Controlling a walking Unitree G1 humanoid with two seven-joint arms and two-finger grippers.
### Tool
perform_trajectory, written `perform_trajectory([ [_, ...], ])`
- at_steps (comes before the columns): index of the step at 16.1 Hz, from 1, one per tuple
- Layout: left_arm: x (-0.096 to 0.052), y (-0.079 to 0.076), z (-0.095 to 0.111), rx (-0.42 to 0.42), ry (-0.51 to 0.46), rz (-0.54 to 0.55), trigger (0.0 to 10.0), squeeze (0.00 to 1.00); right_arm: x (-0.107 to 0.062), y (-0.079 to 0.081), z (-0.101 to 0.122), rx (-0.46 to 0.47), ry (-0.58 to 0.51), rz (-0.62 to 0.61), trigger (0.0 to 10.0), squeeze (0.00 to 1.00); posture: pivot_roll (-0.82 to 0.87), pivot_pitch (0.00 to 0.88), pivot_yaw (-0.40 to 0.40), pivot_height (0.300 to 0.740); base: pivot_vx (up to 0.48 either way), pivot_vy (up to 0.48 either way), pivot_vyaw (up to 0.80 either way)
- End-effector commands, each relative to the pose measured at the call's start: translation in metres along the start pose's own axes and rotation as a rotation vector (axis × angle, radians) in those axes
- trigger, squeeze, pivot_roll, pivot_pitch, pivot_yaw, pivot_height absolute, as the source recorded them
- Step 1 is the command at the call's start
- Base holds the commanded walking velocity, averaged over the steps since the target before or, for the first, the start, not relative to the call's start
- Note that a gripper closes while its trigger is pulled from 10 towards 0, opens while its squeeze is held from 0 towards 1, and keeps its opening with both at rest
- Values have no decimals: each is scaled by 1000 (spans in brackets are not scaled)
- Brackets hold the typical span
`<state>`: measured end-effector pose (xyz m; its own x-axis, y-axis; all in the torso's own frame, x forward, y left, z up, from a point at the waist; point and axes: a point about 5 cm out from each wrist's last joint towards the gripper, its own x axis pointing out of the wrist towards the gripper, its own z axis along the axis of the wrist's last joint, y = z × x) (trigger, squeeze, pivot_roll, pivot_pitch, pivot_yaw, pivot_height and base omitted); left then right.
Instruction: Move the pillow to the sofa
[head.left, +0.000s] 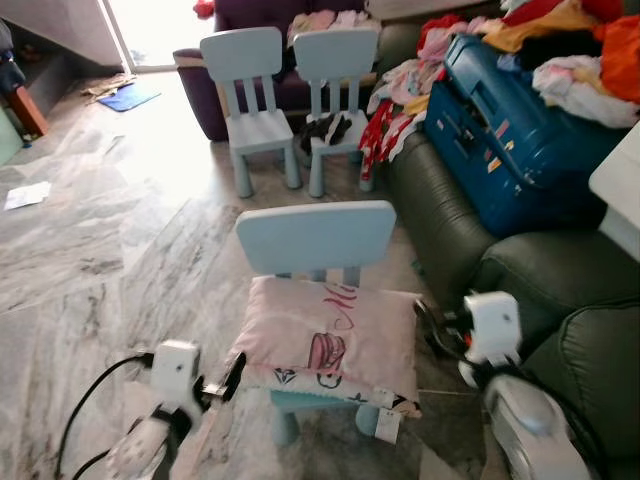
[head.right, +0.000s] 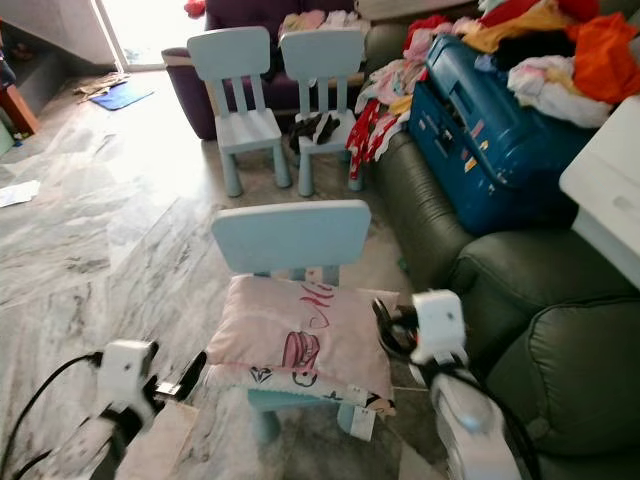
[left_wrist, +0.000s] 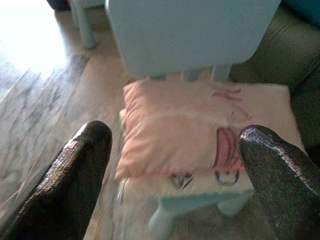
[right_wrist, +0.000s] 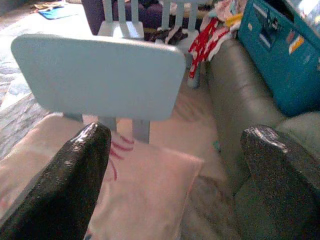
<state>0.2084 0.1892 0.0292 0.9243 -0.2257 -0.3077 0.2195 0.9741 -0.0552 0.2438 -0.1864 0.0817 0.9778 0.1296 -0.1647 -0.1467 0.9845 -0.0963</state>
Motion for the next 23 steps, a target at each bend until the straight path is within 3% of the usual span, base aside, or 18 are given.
perform_trajectory([
  [1, -5, 3, 6, 15, -10, -7, 10000, 0, -10, -8, 2, 15, 9, -37, 10000, 0, -175, 121, 42, 740, 0, 0, 0],
  [4, -6, 4, 7, 16, 2, -11, 10000, 0, -16, -11, 2, 22, 25, -47, 10000, 0, -183, 123, 43, 740, 0, 0, 0],
  [13, 0, 1, 8, 6, 14, -10, 10000, 0, -3, -8, 16, 4, 14, 6, 10000, 0, -188, 95, 24, 740, 0, 0, 0],
  [18, 0, -1, 8, 10, 19, -12, 10000, 0, -8, -1, 8, 18, 62, 63, 10000, 0, -185, 109, 18, 740, 0, 0, 0],
  [23, -9, -2, 1, 1, 42, 1, 10000, 0, -18, 4, -4, 26, 123, 114, 10000, 0, -180, 161, 1, 740, 0, 0, 0],
])
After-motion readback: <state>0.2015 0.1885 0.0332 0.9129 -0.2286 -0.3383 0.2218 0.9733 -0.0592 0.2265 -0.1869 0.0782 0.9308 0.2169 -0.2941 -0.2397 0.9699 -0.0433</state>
